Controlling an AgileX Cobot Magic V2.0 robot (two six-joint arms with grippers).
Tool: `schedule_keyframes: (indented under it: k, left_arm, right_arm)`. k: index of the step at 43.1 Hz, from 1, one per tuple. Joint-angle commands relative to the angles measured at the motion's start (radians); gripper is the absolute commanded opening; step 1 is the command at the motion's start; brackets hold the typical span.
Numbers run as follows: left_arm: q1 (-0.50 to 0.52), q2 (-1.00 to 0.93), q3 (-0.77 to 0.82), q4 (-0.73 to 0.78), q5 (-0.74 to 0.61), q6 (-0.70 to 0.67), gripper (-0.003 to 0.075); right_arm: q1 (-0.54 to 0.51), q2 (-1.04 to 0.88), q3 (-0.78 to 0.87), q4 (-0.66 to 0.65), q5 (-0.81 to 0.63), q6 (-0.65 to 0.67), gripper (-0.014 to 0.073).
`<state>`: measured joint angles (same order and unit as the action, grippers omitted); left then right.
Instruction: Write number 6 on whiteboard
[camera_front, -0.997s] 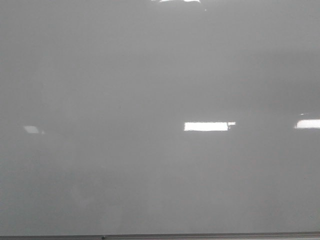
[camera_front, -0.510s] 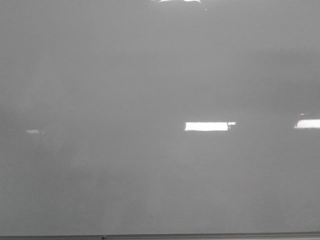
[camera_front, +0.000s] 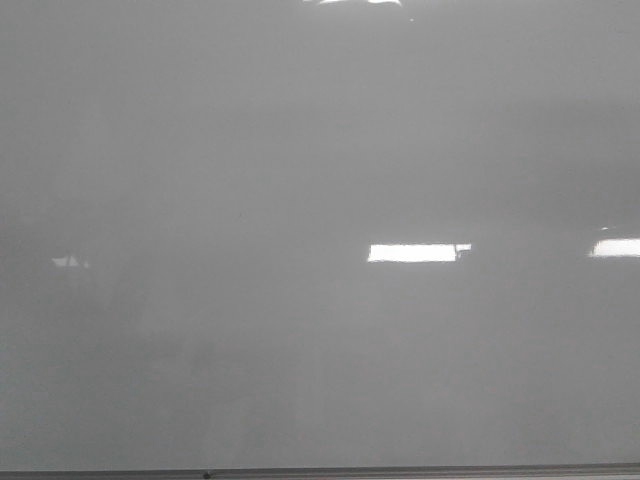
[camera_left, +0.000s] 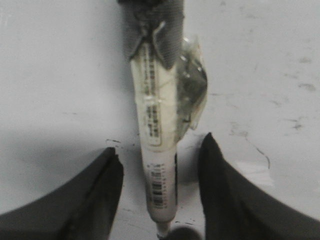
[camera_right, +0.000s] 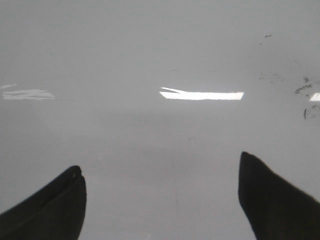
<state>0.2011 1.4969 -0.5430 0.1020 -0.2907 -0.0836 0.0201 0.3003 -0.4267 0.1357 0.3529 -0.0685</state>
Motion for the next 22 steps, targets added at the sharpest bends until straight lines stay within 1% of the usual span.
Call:
schedule_keyframes:
  k: [1,2,6,12,17,22]
  left_arm:
    - [0.001,-0.023,-0.03,-0.009,-0.067,-0.011,0.016]
    - [0.001,-0.023,-0.03,-0.009,-0.06,-0.011,0.0133]
    - [0.001,-0.039,-0.03,-0.008,0.003,-0.011,0.0072]
    - [-0.003,-0.12,-0.038,-0.008,0.148,-0.011,0.0036]
    - [-0.057,-0.21,-0.093,-0.015,0.363,-0.011,0.0029]
    - [-0.17,-0.267,-0.187,0.015,0.606,0.034,0.0029]
  right_arm:
    - [0.002,0.016,-0.036,0.004,-0.088,-0.001,0.0634]
    - [0.002,0.016,-0.036,0.004,-0.088,-0.001,0.0634]
    - [0.002,0.016,-0.036,0.004,-0.088,-0.001,0.0634]
    - [0.002,0.016,-0.036,0.004,-0.088,-0.001,0.0634]
    - [0.002,0.017,-0.036,0.004,-0.079,-0.001,0.0634]
    - [0.013,0.025,-0.041,0.004,-0.046,-0.008,0.0634]
